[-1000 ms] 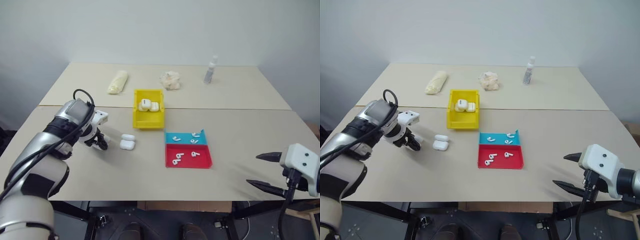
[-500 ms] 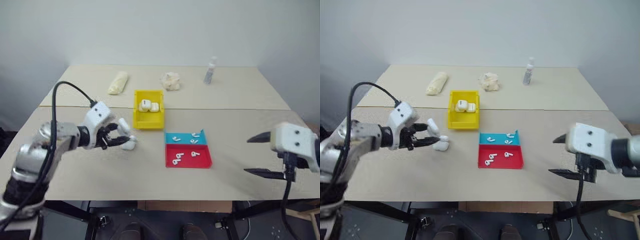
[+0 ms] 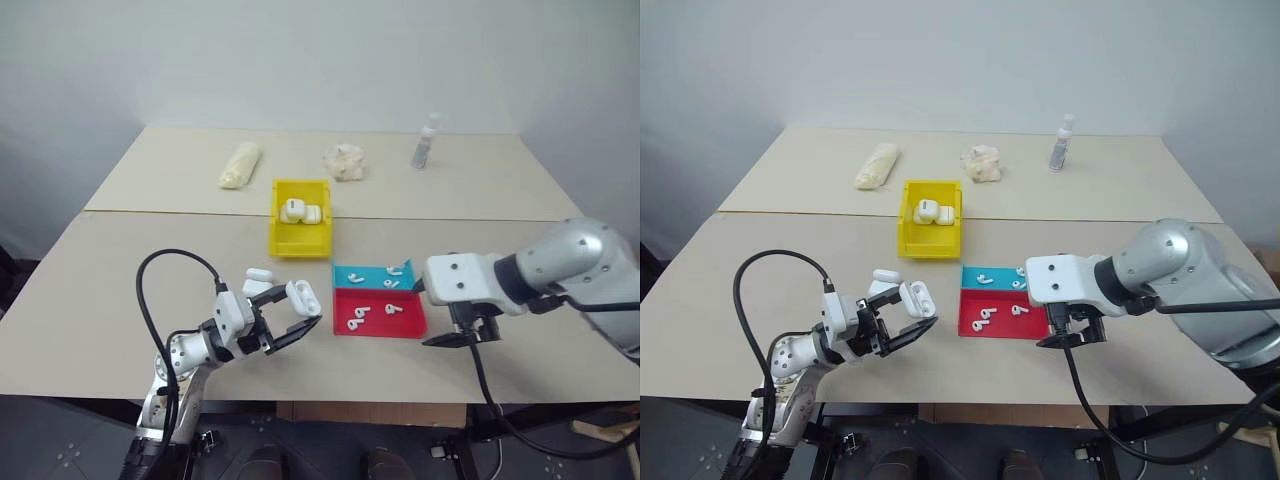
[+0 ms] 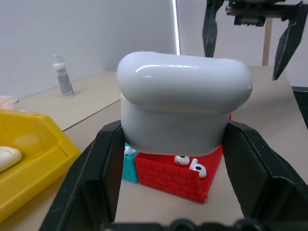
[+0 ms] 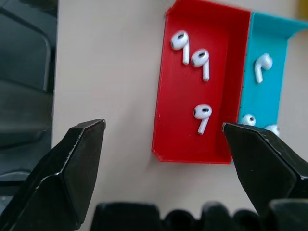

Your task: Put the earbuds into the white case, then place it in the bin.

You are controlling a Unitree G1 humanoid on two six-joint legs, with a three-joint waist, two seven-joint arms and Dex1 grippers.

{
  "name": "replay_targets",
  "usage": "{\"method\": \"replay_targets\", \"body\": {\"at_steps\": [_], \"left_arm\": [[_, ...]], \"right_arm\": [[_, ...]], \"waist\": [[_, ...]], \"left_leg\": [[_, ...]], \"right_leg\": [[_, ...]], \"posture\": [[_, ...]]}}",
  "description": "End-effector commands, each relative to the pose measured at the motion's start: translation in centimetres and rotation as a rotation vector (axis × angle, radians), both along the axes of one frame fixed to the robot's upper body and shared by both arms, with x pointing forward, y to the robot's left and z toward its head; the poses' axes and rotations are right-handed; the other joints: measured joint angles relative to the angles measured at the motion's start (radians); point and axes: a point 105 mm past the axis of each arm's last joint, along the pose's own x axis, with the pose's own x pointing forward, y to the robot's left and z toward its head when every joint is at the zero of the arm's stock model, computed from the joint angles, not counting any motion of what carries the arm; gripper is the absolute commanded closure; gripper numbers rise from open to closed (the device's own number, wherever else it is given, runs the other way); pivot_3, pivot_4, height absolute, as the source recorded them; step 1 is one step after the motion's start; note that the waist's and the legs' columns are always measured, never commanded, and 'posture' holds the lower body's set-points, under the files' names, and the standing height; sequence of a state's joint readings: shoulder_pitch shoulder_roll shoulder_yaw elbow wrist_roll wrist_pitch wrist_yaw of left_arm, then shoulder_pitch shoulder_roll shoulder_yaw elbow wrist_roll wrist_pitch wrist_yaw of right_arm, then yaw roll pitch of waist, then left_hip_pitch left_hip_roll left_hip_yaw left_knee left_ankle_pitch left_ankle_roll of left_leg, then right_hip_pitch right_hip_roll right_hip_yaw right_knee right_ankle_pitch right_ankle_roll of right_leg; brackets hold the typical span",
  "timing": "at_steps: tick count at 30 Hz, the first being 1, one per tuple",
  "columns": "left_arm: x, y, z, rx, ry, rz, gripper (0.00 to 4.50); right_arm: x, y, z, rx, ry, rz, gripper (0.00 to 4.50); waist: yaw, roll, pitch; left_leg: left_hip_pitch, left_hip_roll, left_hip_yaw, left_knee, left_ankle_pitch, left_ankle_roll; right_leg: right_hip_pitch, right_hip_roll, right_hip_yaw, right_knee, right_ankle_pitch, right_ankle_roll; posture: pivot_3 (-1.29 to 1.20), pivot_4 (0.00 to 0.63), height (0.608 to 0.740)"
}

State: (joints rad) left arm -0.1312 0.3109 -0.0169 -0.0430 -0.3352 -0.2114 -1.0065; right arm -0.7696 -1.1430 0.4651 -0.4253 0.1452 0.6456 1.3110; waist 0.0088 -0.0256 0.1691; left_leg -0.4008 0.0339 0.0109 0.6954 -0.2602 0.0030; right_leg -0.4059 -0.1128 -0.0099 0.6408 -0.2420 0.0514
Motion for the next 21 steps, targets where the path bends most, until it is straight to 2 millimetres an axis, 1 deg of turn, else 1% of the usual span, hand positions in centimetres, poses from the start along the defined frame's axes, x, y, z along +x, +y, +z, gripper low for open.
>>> {"method": "replay_targets", "body": {"at_steps": [1,3,7,13,16,18,21], "left_arm": [[-0.2,-0.4,0.2,-0.019,-0.02,-0.001,1.76],[-0.1,-0.4,-0.3,-0.007,0.009,0.011,1.76],[-0.3,-0.8,-0.8,-0.009,0.061,0.023,1.76],[-0.4,-1.0,-1.1,-0.007,0.087,0.04,1.76],[-0.3,-1.1,-1.0,-0.006,0.087,0.049,1.76],[-0.2,-1.0,-0.9,-0.001,0.085,0.062,1.76],[0.1,-0.9,-0.5,0.0,0.083,0.082,1.76]], "right_arm": [[0.5,0.0,0.1,-0.068,-0.038,0.031,0.88],[0.9,0.4,-0.1,-0.081,-0.036,0.038,1.56],[2.5,1.0,-0.7,-0.111,-0.055,0.025,1.56],[4.0,1.6,-1.4,-0.131,-0.062,0.008,1.56],[4.5,1.8,-2.0,-0.154,-0.071,0.021,2.09],[4.9,1.8,-2.3,-0.18,-0.098,0.025,2.74],[5.1,2.1,-2.6,-0.183,-0.108,0.023,2.74]], "waist": [[0.0,0.0,0.0],[0.0,0.0,0.0],[-0.007,0.0,0.0],[-0.009,0.0,0.0],[-0.009,0.0,0.0],[-0.01,0.0,0.0],[-0.011,0.0,0.0]], "left_leg": [[0.0,0.0,0.0,0.0,0.0,0.0],[-0.001,0.0,0.0,0.0,0.0,0.0],[0.001,0.0,-0.001,0.0,0.0,0.0],[0.0,0.0,-0.001,-0.001,0.0,0.0],[0.0,0.0,-0.001,-0.001,0.0,0.0],[0.001,0.0,-0.001,0.0,0.0,0.0],[0.001,0.0,-0.001,-0.001,0.0,0.0]], "right_leg": [[0.0,0.0,0.0,0.0,0.0,0.0],[-0.001,0.0,0.0,0.0,0.0,0.0],[0.001,0.0,0.0,0.001,0.0,0.0],[0.0,0.0,0.0,0.0,0.0,0.0],[0.0,0.001,-0.001,0.001,0.0,0.0],[0.0,0.001,-0.001,0.001,0.0,0.0],[0.0,0.001,-0.001,0.001,0.0,0.0]], "posture": [[0.0,0.15,0.74],[0.0,0.15,0.74],[0.0,0.15,0.74],[0.0,0.15,0.74],[0.0,0.15,0.74],[0.0,0.15,0.74],[0.0,0.15,0.74]]}}
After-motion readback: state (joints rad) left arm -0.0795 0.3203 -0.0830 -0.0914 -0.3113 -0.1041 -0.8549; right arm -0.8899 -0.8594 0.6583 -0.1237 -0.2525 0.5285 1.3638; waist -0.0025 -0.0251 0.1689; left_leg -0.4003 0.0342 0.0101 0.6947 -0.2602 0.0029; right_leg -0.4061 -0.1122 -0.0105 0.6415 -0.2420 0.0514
